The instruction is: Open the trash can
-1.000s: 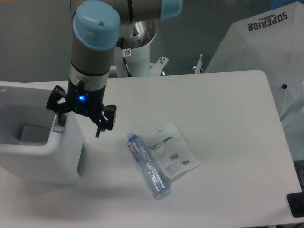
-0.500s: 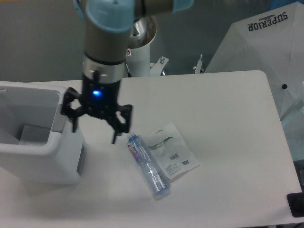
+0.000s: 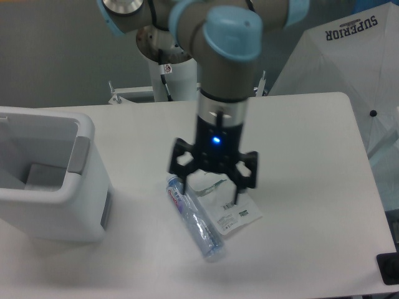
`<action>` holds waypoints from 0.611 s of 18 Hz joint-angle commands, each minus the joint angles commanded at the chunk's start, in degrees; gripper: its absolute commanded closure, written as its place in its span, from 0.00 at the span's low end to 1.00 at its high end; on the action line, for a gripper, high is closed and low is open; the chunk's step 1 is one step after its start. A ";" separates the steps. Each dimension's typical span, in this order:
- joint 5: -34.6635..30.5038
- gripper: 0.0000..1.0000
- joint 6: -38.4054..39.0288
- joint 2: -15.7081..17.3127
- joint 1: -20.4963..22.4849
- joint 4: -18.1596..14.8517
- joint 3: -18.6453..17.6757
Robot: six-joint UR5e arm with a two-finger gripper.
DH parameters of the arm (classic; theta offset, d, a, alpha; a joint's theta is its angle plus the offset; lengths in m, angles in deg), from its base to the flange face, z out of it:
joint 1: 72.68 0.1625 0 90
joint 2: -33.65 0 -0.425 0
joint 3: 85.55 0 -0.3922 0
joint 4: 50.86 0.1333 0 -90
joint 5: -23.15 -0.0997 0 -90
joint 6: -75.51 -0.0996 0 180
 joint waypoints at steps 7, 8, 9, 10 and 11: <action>-5.90 0.00 -8.35 -4.23 4.12 1.76 -3.25; -5.91 0.00 -9.67 -5.28 4.92 1.85 -2.82; -5.91 0.00 -11.07 -5.98 5.71 1.94 -2.64; -5.99 0.00 -12.91 -6.60 6.24 1.94 -2.38; -6.17 0.00 -15.02 -7.30 6.85 2.03 -2.37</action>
